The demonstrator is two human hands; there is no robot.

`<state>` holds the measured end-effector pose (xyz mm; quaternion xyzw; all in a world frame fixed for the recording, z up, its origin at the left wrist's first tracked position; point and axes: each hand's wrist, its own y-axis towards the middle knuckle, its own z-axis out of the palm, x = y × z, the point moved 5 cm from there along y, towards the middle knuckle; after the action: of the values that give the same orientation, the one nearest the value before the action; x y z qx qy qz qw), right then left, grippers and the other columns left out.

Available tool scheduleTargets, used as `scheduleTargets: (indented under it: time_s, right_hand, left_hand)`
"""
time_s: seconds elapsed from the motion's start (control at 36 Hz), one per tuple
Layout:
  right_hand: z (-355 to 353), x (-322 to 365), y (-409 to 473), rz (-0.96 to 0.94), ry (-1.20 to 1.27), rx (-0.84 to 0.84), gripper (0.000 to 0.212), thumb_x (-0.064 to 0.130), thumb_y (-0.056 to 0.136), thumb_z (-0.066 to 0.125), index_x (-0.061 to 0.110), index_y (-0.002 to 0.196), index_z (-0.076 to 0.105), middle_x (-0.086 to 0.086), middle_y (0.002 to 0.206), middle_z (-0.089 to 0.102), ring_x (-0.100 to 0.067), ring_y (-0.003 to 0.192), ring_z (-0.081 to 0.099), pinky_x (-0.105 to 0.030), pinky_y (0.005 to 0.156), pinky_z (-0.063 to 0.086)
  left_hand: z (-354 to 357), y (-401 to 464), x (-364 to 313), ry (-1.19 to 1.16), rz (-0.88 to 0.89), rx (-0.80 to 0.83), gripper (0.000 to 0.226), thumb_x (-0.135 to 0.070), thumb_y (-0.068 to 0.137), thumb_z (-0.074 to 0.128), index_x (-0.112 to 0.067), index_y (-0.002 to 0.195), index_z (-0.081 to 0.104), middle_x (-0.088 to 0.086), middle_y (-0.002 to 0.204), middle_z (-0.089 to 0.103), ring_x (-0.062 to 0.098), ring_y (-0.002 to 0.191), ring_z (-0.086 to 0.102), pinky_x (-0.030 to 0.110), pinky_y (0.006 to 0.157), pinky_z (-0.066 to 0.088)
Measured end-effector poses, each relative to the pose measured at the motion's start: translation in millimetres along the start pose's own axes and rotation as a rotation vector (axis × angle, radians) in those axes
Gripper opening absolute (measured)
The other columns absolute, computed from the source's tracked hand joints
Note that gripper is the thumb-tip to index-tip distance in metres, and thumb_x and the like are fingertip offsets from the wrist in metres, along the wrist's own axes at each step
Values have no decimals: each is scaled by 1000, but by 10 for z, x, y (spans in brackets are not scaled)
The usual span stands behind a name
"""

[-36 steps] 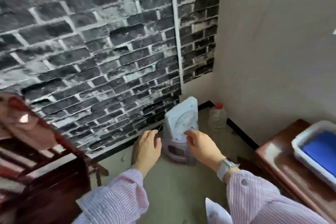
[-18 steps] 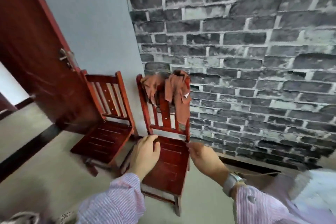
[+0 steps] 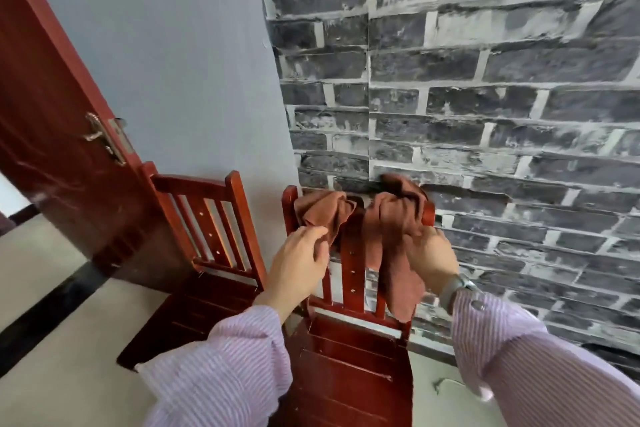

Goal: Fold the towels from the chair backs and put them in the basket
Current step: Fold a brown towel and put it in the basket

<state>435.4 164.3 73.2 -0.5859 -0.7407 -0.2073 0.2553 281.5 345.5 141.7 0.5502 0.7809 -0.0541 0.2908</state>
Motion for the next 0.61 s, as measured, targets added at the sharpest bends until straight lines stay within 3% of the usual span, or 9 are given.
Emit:
scheduleTargets:
  time_s: [0.14,0.25,0.36,0.5,0.61]
  right_hand:
    - [196,67,377,225,-82,-10,65,46,82,57,-2,121,38,-22,125,47,-38,119,45,-44,97,39]
    - [303,83,432,282,-243,-75,46,31,87,52,2,119,36,-18,123,53,-34,118,48,-42,95,36]
    - [182,19,443,352,-197,-137,31,22,86,48,4,111,43,-18,119,55,-35,112,52,-42,93,36]
    - [-102,174,416,200,-4,-172,31,17,78,56,5,107,57,-19,105,60,-35,97,57,-36,80,43]
    - [-589,432,251,95,80,-250,25,10,79,57,5,104,60,-10,91,58,-25,83,53,-27,70,35]
  left_hand:
    - [67,350,286,-59,8,22,33,-21,94,44,-19,125,52,-2,125,54,13,116,50,28,98,41]
    - [219,565,454,-114,21,90,32,-22,94,44,-20,125,52,-5,123,52,11,114,51,27,96,42]
    - [343,902,469,-174,122,184,32,-22,93,46,-21,124,54,-8,123,53,10,111,53,29,94,45]
    - [453,1035,305,-231,189,251,32,-21,92,50,-19,124,54,-5,130,51,8,112,53,27,99,42]
    - [438,1225,35,-256,349,296,34,-25,92,49,-21,126,51,-6,126,52,8,117,49,19,98,37]
